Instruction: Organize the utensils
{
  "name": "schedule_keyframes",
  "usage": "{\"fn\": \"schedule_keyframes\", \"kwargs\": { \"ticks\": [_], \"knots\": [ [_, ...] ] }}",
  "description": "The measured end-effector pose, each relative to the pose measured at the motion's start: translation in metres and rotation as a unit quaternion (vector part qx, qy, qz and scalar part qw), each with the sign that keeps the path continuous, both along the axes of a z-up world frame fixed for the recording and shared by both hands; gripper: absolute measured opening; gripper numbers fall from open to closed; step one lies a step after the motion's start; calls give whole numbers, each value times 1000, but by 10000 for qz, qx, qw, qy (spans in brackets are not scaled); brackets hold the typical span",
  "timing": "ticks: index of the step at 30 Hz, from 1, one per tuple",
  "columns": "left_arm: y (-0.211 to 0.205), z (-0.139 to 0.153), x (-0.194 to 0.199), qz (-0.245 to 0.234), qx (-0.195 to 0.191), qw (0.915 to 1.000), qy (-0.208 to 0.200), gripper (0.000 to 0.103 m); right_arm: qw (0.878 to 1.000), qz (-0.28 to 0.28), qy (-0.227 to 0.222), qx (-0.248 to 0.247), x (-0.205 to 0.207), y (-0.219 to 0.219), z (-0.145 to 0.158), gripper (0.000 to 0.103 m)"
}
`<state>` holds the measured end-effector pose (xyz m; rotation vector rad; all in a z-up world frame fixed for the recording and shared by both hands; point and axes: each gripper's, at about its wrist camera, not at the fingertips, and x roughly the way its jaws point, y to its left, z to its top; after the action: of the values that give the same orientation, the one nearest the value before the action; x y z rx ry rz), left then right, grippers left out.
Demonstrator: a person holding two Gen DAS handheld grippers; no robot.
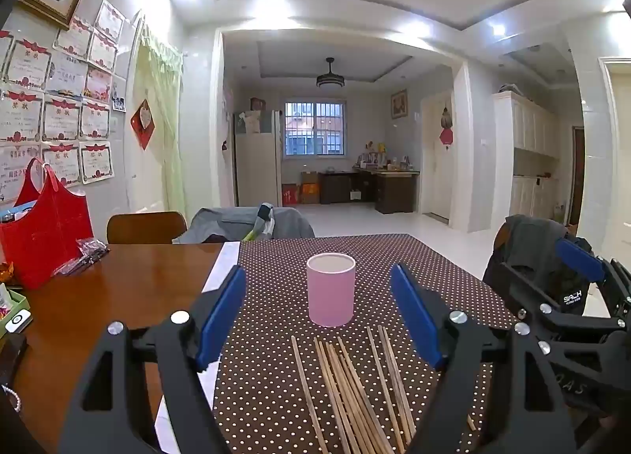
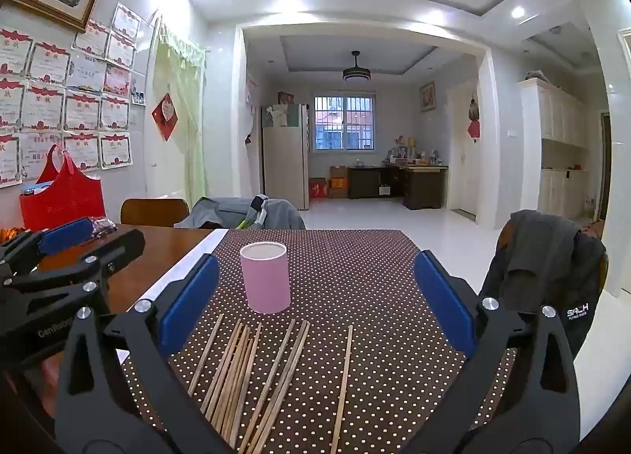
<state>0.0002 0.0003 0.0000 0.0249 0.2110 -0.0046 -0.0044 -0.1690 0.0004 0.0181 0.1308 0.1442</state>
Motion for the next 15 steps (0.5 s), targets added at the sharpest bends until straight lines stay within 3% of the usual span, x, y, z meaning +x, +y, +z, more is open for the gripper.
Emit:
{"fn": "schedule_keyframes", "kwargs": {
  "ticks": [15],
  "knots": [
    [-2, -3, -1, -11, -15, 10000, 24, 75, 9999, -21, 137, -28, 3, 1, -5, 97]
  ]
}}
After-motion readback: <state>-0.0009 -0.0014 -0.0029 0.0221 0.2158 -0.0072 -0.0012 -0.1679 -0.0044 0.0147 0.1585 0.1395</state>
